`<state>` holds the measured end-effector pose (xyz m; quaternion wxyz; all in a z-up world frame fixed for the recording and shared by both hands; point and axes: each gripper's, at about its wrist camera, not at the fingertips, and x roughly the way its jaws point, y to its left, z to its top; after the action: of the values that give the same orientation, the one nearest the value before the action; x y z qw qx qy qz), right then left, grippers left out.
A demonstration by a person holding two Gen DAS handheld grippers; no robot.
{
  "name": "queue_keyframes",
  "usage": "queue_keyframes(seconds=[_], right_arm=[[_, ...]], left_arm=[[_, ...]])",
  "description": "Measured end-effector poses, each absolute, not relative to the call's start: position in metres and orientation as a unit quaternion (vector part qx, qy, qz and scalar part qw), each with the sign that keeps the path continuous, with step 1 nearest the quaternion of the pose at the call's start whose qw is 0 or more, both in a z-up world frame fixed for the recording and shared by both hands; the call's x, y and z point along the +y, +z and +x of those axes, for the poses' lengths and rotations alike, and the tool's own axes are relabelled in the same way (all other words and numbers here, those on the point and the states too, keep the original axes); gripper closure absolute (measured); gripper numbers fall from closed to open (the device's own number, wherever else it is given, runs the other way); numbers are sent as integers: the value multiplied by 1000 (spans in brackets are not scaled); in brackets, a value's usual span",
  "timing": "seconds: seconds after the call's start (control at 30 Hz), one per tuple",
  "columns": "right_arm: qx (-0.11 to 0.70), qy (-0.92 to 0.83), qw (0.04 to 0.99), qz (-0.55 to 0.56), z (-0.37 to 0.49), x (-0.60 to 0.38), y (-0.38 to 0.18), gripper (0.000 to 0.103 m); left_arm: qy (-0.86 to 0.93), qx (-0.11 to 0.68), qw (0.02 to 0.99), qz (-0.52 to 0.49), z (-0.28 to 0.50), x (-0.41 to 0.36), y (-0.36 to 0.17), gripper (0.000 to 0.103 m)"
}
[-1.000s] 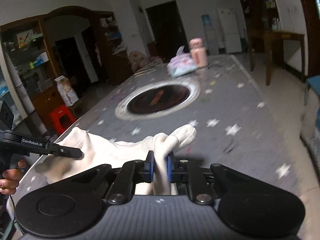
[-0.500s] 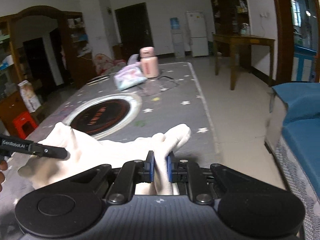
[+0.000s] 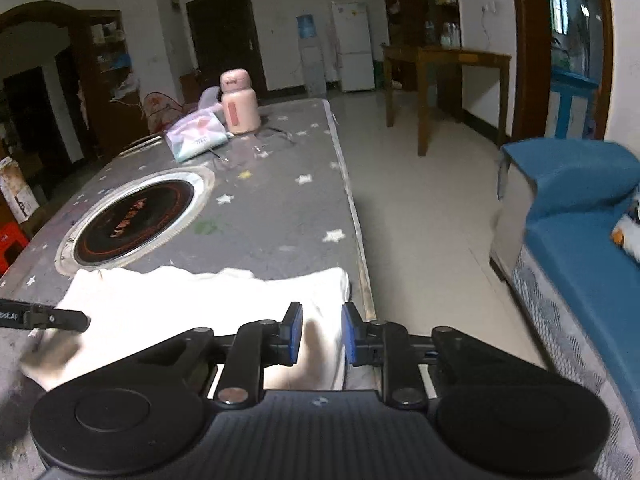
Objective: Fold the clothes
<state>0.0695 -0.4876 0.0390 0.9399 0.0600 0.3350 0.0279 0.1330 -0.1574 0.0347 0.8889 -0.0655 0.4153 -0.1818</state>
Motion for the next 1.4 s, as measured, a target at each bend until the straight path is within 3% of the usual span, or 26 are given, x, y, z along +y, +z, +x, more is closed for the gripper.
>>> queue_keyframes(seconds=[0.33, 0.9, 1.0, 1.4], right_arm=[[345, 65, 933, 84, 89, -473, 31, 82], [341, 59, 936, 61, 101, -467, 19, 79], [347, 64, 934, 59, 107, -461, 16, 74], [335, 82, 937, 52, 57, -461, 31, 74]], left_arm=[[-217, 393, 892, -55, 132, -180, 52, 67], [-229, 418, 877, -67, 174, -215, 21, 68], [-231, 414, 879, -53, 172, -218, 21, 66], [-281, 377, 882, -19, 117, -206, 41, 67]])
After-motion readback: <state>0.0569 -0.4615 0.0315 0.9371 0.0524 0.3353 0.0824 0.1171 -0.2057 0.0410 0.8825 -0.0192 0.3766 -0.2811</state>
